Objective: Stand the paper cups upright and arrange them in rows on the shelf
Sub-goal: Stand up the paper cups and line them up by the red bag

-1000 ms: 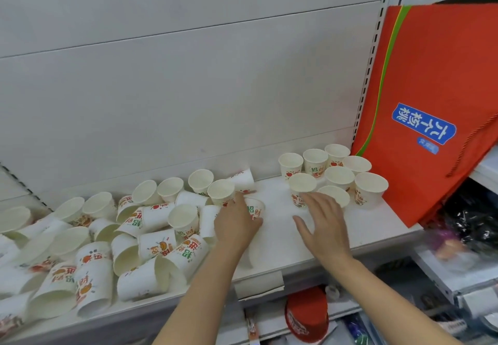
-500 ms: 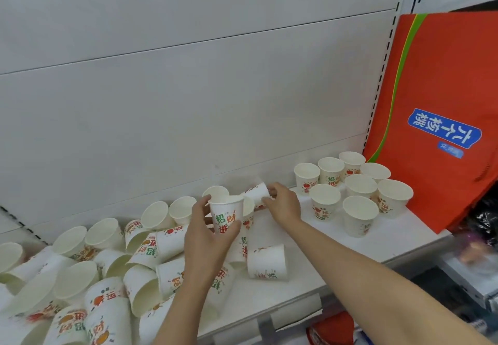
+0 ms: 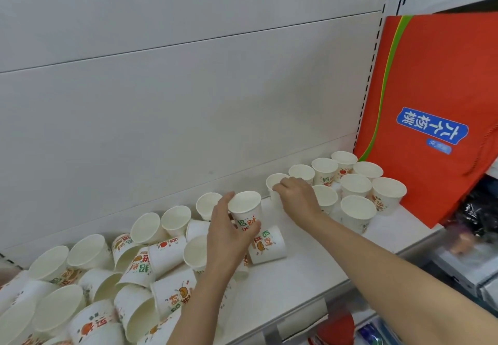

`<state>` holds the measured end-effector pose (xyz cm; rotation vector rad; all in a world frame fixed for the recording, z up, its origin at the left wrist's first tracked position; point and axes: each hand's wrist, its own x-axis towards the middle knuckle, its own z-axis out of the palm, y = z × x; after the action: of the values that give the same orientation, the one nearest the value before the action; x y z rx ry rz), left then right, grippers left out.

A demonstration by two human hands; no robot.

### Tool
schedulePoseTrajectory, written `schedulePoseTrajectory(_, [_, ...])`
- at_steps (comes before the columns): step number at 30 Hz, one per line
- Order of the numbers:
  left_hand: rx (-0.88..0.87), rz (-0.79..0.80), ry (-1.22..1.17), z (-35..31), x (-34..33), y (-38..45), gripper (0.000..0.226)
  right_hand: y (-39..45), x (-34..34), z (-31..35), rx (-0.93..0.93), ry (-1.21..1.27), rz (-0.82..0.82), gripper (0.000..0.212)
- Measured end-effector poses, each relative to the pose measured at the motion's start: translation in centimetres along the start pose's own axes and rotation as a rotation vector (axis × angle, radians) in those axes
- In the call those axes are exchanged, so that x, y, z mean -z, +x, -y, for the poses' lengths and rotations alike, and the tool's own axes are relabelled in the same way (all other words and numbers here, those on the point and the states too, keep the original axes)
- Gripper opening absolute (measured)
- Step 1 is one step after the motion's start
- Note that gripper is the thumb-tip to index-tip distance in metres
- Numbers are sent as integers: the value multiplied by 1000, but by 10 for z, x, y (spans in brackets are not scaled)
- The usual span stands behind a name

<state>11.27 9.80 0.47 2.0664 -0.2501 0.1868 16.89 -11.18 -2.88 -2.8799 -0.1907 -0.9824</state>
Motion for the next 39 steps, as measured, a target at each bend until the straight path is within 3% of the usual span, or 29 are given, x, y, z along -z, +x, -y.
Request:
schedulePoseTrajectory(3, [21, -17, -1, 1, -3, 3, 81, -7, 15, 10, -32, 146, -139, 16])
schedulePoseTrajectory(5, [32, -34, -11, -3, -5, 6, 81, -26, 32, 23, -150, 358, -131, 27])
schedulePoseTrajectory(7, [39, -64, -24, -8, -8, 10, 80, -51, 48, 36, -234, 583, 142, 43])
schedulePoseTrajectory(9, [31, -88, -24, -12, -11, 15, 80, -71, 52, 42, -222, 658, 423, 66])
schedulePoseTrajectory(12, [21, -62, 3, -19, -24, 23, 81, -83, 49, 44, -163, 586, 526, 86])
schedulePoseTrajectory(19, [0, 65, 119, -21, -59, 24, 80, -106, 72, 13, -286, 629, 505, 75])
schedulePoseTrajectory(22, [-21, 93, 162, -25, -75, 22, 79, -115, 94, -15, -352, 558, 408, 75])
schedulePoseTrajectory(27, [-61, 158, 267, -31, -106, 12, 78, -119, 111, -44, -181, 253, 251, 73])
schedulePoseTrajectory(34, [-95, 195, 350, -32, -124, 6, 83, -118, 95, -44, -38, 28, 133, 74])
schedulePoseTrajectory(37, [-150, 170, 526, -31, -110, 4, 91, -115, 90, -47, -61, -10, 114, 69])
schedulePoseTrajectory(39, [-219, 79, 704, -26, -90, 0, 85, -117, 87, -47, -59, -7, 101, 68])
